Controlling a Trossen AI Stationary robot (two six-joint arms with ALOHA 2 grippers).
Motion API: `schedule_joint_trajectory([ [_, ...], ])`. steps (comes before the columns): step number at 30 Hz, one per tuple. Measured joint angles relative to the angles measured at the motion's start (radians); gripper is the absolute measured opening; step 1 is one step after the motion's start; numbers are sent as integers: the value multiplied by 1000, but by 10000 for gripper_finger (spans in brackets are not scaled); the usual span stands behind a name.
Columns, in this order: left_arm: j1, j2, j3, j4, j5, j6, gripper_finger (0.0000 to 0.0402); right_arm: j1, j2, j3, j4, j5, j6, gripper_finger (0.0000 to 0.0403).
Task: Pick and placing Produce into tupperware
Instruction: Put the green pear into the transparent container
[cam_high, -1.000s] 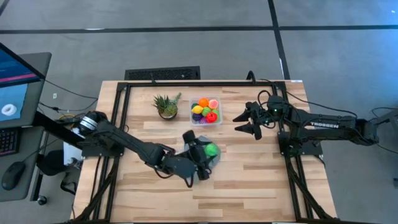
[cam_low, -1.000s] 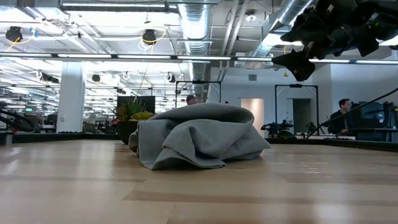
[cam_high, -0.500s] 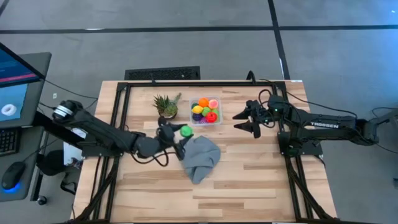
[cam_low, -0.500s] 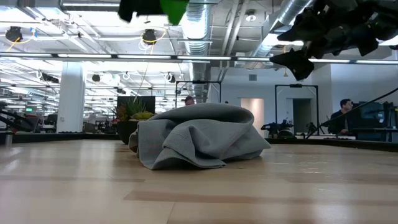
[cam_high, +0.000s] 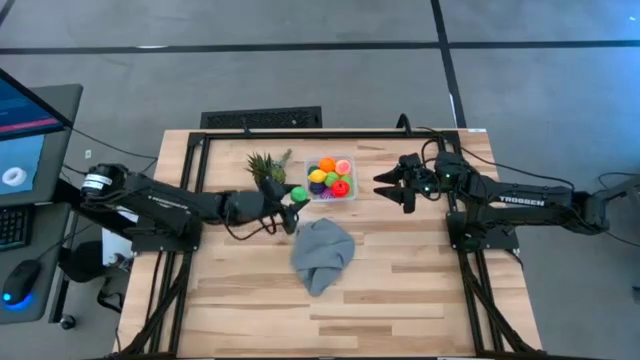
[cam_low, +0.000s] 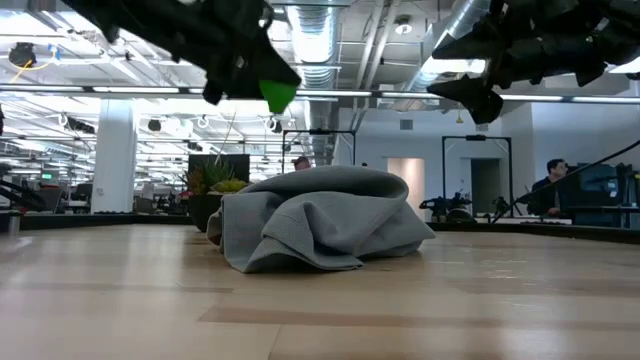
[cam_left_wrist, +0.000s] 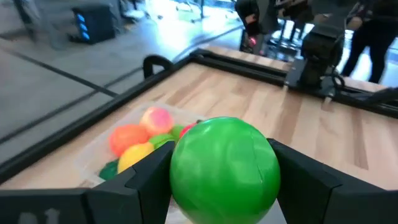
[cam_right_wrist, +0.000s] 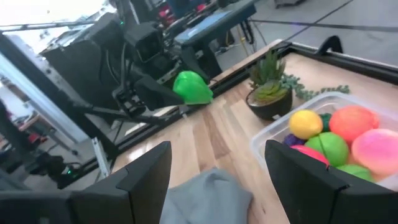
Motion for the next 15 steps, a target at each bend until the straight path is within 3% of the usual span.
schedule_joint_trajectory([
  [6,154,16,-24,58,229,-2,220,0,0,0,10,38,20,281],
  [15,274,36,-30,83,386,9,220,2,0,0,16,75,38,281],
])
